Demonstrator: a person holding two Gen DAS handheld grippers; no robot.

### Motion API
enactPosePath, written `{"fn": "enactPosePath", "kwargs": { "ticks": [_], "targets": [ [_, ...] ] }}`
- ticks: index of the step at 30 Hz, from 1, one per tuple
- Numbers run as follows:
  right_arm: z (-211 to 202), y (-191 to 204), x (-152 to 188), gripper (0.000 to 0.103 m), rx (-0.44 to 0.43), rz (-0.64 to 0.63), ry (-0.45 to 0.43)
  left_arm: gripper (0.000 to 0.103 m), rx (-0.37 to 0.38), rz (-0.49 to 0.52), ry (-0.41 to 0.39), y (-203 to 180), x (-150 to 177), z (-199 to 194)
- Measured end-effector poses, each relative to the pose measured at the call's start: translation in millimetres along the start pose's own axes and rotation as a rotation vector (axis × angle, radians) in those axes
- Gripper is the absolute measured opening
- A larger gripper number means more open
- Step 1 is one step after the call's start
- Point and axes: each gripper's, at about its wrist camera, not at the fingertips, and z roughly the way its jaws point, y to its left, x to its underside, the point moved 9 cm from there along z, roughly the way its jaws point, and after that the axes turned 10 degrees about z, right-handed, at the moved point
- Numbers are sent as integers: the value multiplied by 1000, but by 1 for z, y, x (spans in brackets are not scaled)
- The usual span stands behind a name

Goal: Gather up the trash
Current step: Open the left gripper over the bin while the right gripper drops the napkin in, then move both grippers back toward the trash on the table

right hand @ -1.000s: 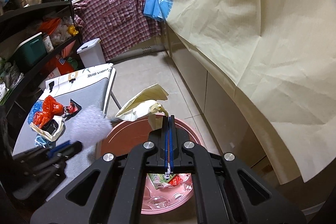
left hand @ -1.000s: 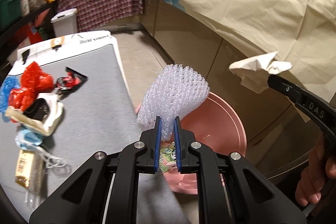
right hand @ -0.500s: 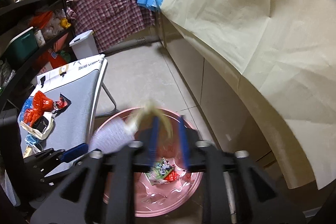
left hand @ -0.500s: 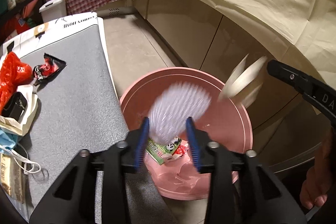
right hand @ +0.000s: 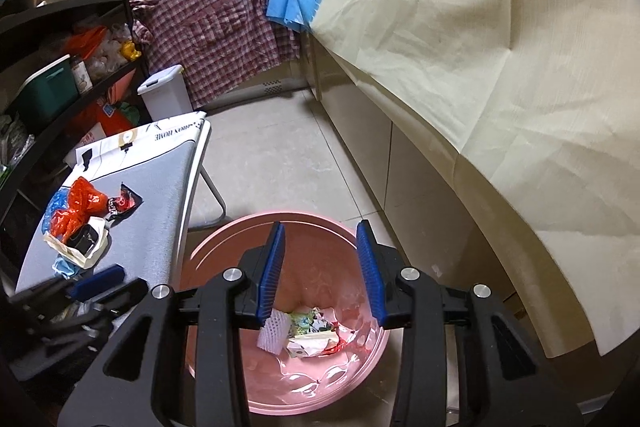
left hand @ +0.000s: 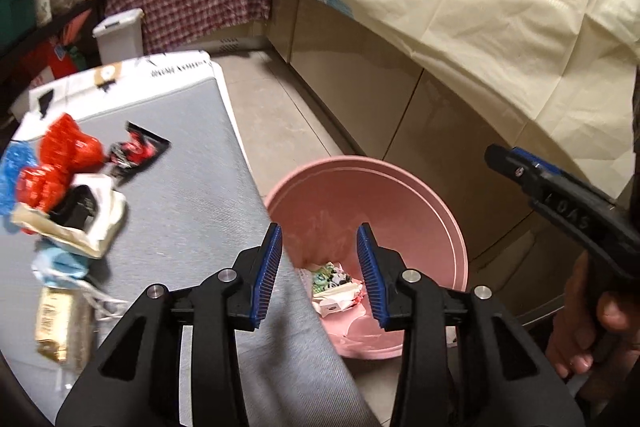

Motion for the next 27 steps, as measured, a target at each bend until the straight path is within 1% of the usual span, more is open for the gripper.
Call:
{"fn": "enactPosePath", "kwargs": {
  "ticks": [8,11,13,16,18,21,27],
  "targets": [
    [-33,18,-3,38,-40,-46,-58,39,-47,-19,-64,29,-8,-62],
    [-46,26,-3,38,-65,-55,-75,39,-69,-10,-78,46,-10,-86],
    [-53,32,-2,37,-82,-61,-84,39,-87,-18,-93,64,-13,-102],
    [-62,44,0,32,-115,-71,-90,39,-120,-54,-125,101,-19,-126],
    [-66,53,0,21,-142,-75,-94,39,-155,-74,-139,128,-21,-140],
    [-70,65,0,12,-177,-76,-96,39,-197,-98,-142,162,-21,-152],
    [-67,100,-1,11,-253,-79,-68,38,-263,-148,-150,221,-13,-164]
  ]
}}
